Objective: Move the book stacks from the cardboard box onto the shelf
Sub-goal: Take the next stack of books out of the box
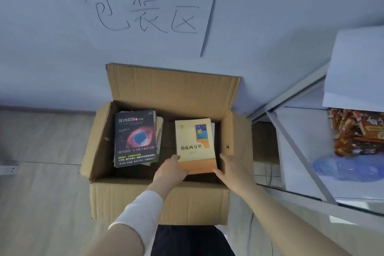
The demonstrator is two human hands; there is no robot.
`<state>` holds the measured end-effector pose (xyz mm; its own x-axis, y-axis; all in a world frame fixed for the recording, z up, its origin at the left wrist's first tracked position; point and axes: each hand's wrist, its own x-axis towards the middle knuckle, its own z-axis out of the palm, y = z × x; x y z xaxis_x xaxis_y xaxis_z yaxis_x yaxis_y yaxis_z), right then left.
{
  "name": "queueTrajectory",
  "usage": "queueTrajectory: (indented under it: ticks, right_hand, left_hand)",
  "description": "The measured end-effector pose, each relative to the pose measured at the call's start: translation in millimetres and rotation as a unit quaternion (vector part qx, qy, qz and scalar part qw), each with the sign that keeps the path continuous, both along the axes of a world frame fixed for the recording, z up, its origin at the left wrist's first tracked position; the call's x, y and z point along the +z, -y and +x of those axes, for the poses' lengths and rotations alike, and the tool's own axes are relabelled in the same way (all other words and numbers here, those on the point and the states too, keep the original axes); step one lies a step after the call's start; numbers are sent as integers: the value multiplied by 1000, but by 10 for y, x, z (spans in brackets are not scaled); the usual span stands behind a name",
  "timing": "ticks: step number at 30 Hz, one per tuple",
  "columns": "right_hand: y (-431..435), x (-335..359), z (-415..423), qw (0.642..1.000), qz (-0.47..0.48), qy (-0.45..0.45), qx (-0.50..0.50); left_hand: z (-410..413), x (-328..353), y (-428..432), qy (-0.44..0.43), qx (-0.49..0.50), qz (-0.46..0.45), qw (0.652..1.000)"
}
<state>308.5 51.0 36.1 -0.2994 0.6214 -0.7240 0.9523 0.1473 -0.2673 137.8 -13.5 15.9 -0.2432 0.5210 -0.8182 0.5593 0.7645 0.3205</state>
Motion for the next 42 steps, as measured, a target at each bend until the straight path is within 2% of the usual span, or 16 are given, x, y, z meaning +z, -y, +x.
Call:
queueTrajectory:
  ticks: [3,8,14,20,31,38,42]
  right_hand:
    - [-289,-747,-177,995,-31,-43,-83]
    - [-849,-1934,-403,983,-6,-80,-165]
    - [-1040,-2550,-458,951,-4,-101,-293]
    - [-1098,-2650,-407,901,-77,-135,-406]
    - [-1229,-2594,-375,854,-226,-172,-436]
    - [-1161,-2053,-332,853,-221,-198,-429]
    - [-1138,-1436,-243,854,-205,-226,-422]
  left_hand:
    - [-20,-743,-172,45,78,-13,996]
    - [-161,-1898,-379,78,193,-37,977]
    - [-264,-2412,-402,126,225,-54,965]
    - [-307,-2412,-437,109,267,-47,956]
    - [-406,-2363,-436,175,303,-34,936]
    - [-440,-1939,-366,172,298,25,939]
    - [-481,-1420,-327,208,337,51,917]
